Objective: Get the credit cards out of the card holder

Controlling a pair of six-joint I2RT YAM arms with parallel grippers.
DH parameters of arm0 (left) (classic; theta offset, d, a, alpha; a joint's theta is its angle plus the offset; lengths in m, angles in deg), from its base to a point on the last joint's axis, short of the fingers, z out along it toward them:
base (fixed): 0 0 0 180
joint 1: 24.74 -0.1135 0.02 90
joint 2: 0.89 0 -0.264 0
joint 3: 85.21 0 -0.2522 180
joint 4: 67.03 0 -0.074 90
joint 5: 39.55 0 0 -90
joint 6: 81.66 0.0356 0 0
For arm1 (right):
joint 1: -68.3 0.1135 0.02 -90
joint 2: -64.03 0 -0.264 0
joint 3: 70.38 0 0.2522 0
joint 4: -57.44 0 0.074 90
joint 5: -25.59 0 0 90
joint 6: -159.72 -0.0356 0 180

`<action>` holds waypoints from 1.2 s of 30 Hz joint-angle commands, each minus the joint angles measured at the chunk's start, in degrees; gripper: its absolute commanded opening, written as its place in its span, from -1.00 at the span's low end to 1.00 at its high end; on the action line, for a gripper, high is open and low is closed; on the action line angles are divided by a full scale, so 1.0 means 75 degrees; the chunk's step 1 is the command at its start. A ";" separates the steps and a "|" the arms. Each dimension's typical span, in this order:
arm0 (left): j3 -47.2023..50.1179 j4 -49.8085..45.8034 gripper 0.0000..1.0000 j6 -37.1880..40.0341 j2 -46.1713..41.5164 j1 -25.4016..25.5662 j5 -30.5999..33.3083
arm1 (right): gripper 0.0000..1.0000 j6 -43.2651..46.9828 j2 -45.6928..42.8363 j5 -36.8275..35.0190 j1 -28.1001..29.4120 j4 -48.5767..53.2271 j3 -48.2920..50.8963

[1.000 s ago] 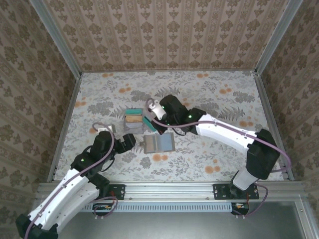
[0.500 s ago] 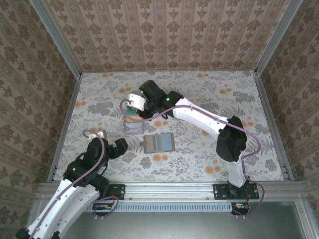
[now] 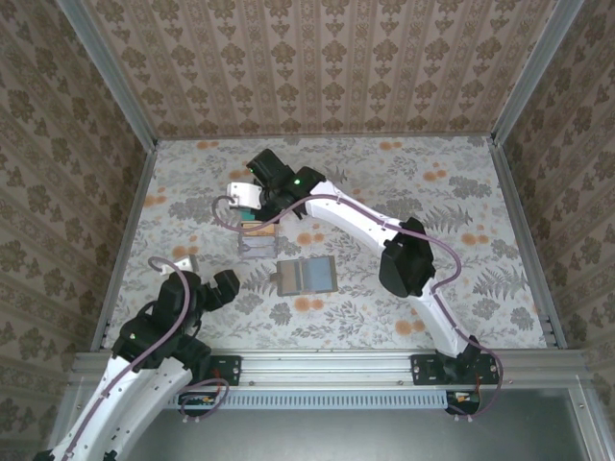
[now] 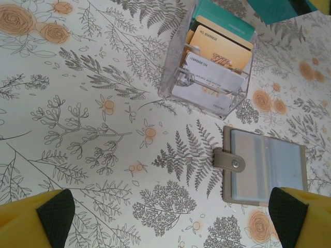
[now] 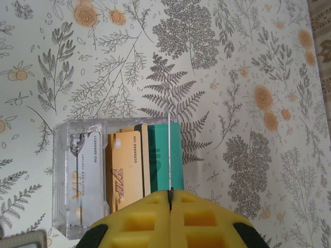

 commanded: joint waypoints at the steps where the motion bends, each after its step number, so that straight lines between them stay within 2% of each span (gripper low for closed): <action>1: -0.0234 -0.0227 1.00 -0.0114 -0.0086 -0.0058 0.0171 | -1.00 0.0236 0.0322 -0.0085 -0.0057 0.0476 -0.0454; 23: -0.0178 -0.0188 1.00 -0.0096 -0.0081 -0.0064 0.0213 | -1.00 0.0066 0.1056 -0.0197 -0.0249 0.0447 -0.0704; 25: -0.0190 -0.0190 1.00 -0.0090 -0.0080 -0.0064 0.0204 | -0.68 0.0005 0.1079 -0.0291 -0.0250 0.0351 -0.0702; 29: -0.0187 -0.0191 1.00 -0.0090 -0.0080 -0.0064 0.0195 | -0.42 -0.0099 0.1117 -0.0456 -0.0252 0.0114 -0.0703; 36: -0.0169 -0.0147 1.00 -0.0061 -0.0080 -0.0064 0.0167 | -0.32 -0.0380 0.1020 -0.0694 -0.0261 -0.0124 -0.0685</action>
